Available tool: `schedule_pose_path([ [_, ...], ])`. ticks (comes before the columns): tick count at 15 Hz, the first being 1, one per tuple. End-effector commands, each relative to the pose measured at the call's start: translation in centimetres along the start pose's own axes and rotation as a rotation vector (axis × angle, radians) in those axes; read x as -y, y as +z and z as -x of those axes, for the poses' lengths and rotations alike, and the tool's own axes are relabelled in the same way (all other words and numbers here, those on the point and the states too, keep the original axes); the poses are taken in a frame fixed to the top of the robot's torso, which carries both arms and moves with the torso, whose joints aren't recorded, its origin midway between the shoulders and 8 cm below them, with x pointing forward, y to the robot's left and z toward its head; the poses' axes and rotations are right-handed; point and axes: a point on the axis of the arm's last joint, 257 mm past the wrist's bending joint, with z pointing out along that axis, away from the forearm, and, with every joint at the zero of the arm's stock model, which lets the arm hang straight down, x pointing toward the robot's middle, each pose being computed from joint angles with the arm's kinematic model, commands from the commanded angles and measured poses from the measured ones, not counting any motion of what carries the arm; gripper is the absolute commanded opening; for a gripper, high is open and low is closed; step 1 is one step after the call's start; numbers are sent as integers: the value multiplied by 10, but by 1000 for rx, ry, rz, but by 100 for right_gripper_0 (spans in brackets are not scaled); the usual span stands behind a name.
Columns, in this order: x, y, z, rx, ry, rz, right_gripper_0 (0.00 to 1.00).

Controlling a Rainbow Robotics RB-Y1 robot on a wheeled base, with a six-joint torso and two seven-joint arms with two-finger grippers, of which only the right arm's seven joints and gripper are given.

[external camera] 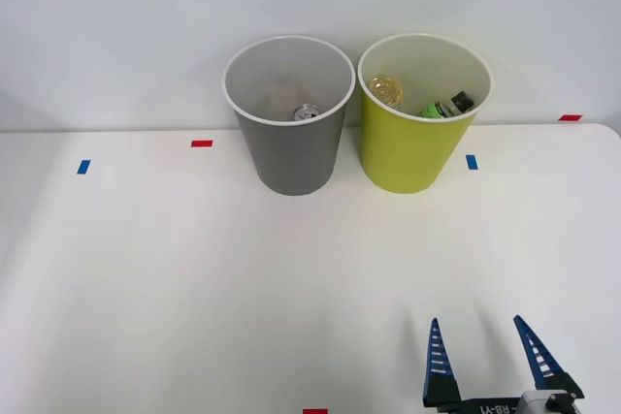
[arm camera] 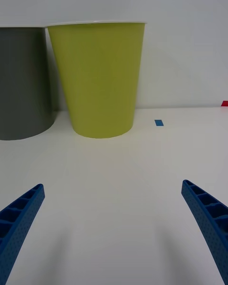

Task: Put cans in the gray bin, plastic bottles in the light green bin

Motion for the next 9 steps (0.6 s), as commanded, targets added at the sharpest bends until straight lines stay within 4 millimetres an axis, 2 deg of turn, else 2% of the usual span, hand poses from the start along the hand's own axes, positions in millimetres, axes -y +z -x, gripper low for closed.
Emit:
schedule_pose_path([
  [1, 0, 0, 0, 0, 0, 0, 100],
  [9, 0, 0, 0, 0, 0, 0, 100],
])
